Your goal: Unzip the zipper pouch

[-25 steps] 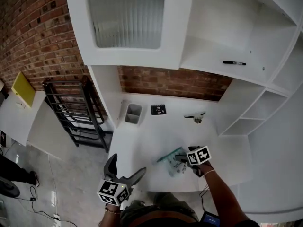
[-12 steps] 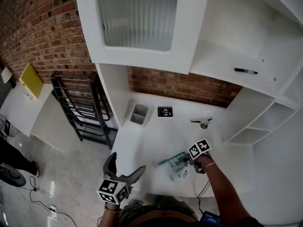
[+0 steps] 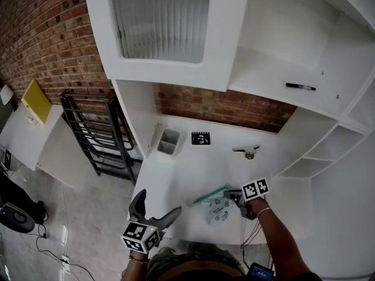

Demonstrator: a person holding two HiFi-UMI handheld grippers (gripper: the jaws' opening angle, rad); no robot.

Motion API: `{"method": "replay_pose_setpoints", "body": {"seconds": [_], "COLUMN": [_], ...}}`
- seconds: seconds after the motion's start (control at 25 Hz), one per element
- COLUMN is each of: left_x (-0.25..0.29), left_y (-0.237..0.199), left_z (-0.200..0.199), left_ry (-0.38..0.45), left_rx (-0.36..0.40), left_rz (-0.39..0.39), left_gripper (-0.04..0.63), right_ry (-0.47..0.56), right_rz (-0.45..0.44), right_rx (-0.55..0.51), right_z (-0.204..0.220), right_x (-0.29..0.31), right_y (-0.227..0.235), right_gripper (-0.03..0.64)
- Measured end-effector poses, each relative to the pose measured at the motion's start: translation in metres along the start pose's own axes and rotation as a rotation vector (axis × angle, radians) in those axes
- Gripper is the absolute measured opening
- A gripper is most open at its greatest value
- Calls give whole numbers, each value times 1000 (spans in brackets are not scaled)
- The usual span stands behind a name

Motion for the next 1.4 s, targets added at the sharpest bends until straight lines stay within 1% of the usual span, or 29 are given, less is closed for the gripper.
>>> {"method": "replay_pose_setpoints", "body": {"seconds": [0.12,0.2,0.28,0.44,0.52,0.6,0.72,0.8,0.88,0.92,1.0,1.08,1.24,1.4], "left_x": [7,12,17,26,30,32,34,35,36,37,40,43,51,62], "left_y": [4,5,8,22,27,31,37,42,50,54,61,67,79,105], "left_z": [2,4,5,14,17,19,20,17,12,10,7,4,6,10], "left_ry": [-10,-19,-29,-90,-111,-123,-127,-116,-98,-92,-88,-90,-104,-146], "left_rx": [-6,-27,-64,-125,-138,-151,-179,-201,-223,-235,-254,-261,-248,-225], "left_rz": [2,2,19,80,94,102,124,150,187,207,243,270,305,375], "left_gripper": [568,568,568,566,566,566,566,556,479,458,442,431,389,349], "right_ry": [112,163,201,274,309,335,365,388,401,399,375,360,353,332], "right_rz": [-24,-7,39,141,193,235,279,301,334,358,412,444,443,445], "right_rx": [-105,-227,-382,-669,-776,-859,-959,-1000,-1047,-1077,-1151,-1212,-1306,-1332], "right_z": [-10,-15,-19,-22,-24,-27,-31,-34,-39,-41,-44,-44,-38,-34], "right_x": [-15,-25,-34,-45,-49,-51,-55,-61,-68,-71,-76,-78,-73,-71], "right_y": [-26,-45,-64,-98,-113,-125,-142,-150,-157,-160,-166,-171,-179,-185], "right_gripper": [12,11,11,11,11,9,9,9,9,9,9,9,9,9]}}
Point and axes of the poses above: the fingertips, and each gripper's own axes: x forward along the fingers, y to its right, z out of its underside, the point moved 2 cm from there along -x, backward along the fingers, and after that the axes turned 9 degrees about -x, right-handed, at the moved point
